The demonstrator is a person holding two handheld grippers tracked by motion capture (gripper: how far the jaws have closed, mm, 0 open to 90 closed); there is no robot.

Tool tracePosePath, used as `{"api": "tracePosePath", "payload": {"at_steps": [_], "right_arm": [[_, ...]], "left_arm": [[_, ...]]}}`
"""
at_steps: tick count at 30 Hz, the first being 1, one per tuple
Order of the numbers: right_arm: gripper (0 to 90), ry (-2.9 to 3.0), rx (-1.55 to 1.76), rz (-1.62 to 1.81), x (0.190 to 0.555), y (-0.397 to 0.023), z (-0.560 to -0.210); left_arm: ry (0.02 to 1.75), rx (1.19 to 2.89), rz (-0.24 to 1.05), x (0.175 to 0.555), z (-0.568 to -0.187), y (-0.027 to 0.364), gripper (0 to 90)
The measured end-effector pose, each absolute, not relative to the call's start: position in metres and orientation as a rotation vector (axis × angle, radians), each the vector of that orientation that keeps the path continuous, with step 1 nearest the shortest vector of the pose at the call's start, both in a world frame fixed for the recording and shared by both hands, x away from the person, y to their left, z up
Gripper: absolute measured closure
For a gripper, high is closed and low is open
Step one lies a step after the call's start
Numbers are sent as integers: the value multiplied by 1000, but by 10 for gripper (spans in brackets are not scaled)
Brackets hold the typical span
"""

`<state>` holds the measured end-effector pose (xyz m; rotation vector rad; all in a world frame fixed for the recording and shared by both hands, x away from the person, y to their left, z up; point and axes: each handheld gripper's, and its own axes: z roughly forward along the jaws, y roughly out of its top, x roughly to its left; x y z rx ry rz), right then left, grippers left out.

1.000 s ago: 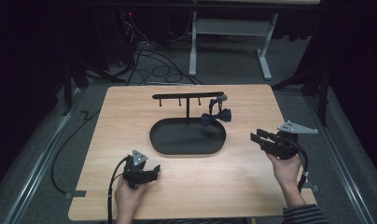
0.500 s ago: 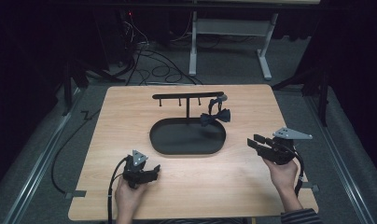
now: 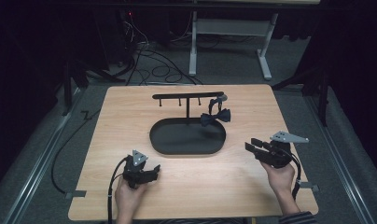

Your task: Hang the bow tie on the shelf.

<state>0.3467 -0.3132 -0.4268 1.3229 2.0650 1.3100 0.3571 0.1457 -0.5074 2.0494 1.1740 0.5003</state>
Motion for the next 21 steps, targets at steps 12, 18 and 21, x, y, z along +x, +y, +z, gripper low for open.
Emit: {"api": "tracePosePath", "payload": {"at_steps": [12,18,21], "right_arm": [[621,2082,1345,1310,346,-310,-438],[621,2090,1352,1308,345,-306,-443],[622,2091,1358,1311,344,-305,-444]], "left_arm": [[1174,2049,500,357,-507,146,248],[1174,2049,500,357,-507,146,248],[1174,2049,500,357,-507,146,248]]}}
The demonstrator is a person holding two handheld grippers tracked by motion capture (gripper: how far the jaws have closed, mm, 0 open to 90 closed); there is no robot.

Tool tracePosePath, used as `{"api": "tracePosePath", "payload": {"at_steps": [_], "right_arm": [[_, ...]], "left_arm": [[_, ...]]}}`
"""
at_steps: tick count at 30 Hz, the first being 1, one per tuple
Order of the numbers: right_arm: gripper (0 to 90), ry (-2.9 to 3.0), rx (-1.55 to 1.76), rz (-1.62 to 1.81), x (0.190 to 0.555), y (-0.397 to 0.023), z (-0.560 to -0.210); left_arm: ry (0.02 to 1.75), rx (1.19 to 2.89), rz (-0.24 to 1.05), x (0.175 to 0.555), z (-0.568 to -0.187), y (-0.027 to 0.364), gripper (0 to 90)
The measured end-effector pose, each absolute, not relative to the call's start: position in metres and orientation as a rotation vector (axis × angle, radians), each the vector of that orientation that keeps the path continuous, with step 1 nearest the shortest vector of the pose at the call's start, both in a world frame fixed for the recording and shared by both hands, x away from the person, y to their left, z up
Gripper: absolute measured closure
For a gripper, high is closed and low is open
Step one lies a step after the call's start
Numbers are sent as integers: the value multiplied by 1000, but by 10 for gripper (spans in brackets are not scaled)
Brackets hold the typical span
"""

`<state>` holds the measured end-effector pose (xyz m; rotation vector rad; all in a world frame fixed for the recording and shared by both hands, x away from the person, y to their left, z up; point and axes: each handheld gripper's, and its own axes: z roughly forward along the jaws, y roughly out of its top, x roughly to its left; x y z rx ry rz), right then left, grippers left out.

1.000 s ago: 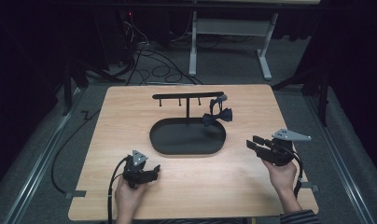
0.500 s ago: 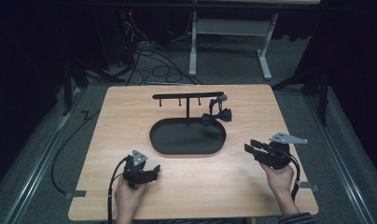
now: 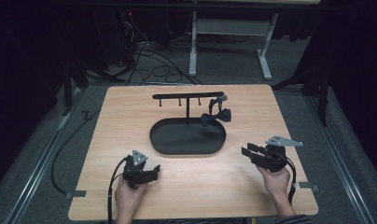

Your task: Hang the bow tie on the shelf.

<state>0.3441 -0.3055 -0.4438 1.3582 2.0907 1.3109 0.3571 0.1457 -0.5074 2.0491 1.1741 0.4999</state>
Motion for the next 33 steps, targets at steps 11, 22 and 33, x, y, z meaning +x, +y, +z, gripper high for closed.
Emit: {"api": "tracePosePath", "payload": {"at_steps": [11,22,33], "right_arm": [[623,2089,1384,1307,340,-308,-448],[622,2101,1388,1309,339,-305,-455],[621,2126,1384,1301,338,-296,-465]], "left_arm": [[1174,2049,499,357,-507,146,248],[1174,2047,496,357,-507,146,249],[1174,2045,494,357,-507,146,250]]}}
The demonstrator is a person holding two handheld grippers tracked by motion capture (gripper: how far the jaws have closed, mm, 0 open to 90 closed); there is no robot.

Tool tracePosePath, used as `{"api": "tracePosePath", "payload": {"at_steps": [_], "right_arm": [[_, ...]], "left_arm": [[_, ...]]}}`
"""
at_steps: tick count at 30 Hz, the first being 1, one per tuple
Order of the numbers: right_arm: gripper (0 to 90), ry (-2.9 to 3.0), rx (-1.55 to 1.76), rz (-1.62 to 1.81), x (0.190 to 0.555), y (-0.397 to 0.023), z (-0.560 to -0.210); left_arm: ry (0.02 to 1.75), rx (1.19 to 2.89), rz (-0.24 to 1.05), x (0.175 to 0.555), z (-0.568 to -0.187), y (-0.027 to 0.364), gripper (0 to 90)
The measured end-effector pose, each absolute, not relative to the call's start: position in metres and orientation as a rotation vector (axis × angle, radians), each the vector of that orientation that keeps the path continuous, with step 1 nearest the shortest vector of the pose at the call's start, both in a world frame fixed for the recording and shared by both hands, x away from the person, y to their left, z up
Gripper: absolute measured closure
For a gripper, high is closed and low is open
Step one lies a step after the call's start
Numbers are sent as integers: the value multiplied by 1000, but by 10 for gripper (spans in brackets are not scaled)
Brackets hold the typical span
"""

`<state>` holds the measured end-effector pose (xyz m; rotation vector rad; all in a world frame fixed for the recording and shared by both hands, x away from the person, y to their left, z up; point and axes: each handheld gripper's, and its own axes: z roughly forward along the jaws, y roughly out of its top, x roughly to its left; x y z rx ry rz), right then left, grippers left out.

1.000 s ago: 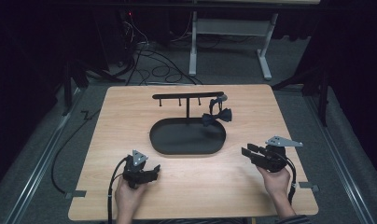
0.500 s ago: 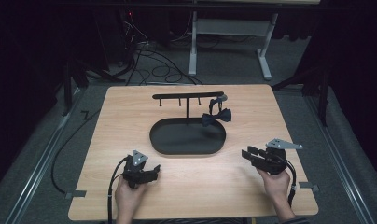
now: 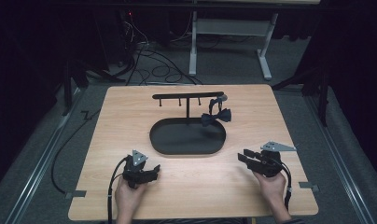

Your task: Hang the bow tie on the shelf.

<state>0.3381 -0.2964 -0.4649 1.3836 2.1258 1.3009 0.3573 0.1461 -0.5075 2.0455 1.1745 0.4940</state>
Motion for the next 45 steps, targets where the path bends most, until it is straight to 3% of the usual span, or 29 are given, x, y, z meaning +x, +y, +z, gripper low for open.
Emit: {"api": "tracePosePath", "payload": {"at_steps": [45], "right_arm": [[595,2224,1329,1104,336,-267,-496]], "left_arm": [[1174,2049,497,357,-507,146,246]]}}
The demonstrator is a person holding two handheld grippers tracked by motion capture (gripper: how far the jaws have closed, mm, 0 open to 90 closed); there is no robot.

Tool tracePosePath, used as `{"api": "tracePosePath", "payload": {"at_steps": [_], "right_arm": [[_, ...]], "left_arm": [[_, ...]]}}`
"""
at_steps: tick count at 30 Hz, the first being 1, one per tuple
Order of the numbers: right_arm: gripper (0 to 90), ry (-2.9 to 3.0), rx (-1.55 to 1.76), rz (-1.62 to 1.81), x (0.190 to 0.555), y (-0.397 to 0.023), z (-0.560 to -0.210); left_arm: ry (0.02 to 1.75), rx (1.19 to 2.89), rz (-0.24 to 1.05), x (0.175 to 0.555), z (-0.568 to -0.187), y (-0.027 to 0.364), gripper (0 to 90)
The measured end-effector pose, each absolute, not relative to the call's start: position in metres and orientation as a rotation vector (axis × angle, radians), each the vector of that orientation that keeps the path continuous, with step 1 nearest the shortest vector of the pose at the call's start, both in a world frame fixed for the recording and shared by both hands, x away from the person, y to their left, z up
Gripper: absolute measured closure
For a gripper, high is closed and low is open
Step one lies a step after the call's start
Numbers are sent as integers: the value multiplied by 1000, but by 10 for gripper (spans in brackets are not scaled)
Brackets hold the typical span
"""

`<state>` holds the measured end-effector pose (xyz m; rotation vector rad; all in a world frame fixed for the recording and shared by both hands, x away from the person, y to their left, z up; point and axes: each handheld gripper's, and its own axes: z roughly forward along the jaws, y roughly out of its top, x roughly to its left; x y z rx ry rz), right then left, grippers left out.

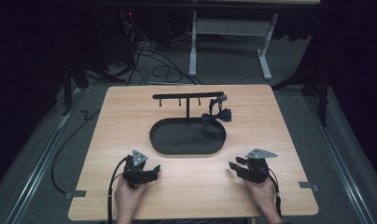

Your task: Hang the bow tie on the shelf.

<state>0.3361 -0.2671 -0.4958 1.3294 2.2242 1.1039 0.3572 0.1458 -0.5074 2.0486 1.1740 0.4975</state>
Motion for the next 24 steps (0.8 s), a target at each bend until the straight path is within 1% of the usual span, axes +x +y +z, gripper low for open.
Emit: {"api": "tracePosePath", "payload": {"at_steps": [11,14,21,24], "right_arm": [[546,2230,1333,1063,339,-265,-499],[523,2233,1314,1041,339,-261,-502],[431,2256,1233,966,338,-253,-502],[428,2259,1239,973,338,-252,-502]], "left_arm": [[1174,2049,498,357,-507,146,246],[1174,2049,498,357,-507,146,246],[1174,2048,498,357,-507,146,246],[1174,2049,498,357,-507,146,246]]}}
